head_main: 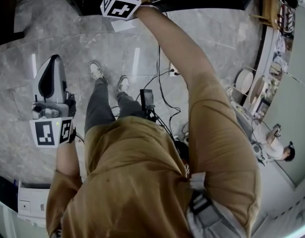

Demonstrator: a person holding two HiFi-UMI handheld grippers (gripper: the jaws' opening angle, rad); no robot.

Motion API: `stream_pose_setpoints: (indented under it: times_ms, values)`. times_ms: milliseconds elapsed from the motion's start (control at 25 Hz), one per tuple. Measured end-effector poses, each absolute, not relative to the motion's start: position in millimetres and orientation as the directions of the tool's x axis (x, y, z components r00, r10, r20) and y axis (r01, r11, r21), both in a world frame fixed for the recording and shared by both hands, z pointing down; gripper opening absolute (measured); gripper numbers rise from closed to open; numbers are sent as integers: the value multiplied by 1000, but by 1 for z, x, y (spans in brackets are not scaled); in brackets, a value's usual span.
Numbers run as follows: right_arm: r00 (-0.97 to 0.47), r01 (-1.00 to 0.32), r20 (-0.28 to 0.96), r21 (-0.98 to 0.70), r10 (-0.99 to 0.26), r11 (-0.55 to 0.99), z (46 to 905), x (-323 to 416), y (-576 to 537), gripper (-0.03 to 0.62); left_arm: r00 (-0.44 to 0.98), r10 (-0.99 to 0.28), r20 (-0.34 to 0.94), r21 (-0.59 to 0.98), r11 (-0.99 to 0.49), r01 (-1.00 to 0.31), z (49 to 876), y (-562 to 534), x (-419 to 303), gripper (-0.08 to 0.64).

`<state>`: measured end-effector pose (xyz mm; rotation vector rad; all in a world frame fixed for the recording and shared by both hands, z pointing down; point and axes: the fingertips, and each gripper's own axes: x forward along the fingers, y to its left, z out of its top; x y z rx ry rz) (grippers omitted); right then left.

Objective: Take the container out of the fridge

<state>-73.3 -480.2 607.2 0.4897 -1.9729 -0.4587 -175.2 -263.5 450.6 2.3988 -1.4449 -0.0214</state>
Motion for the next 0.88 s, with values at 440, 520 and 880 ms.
stream_pose_setpoints:
  times_ms: [440, 520, 880]
  values:
    - [-302, -86, 806, 508, -508, 857, 655, -66, -524, 158, 438, -881, 178, 308, -373, -876, 469, -281, -194, 2]
    - [-274, -74, 818, 506, -505, 859, 663, -64, -533, 160, 431, -884, 181, 312, -364, -877, 472, -283, -195, 2]
    - [-256, -41, 856, 454, -449, 890, 681, -61, -543, 155, 411, -888, 205, 341, -329, -881, 488, -286, -195, 2]
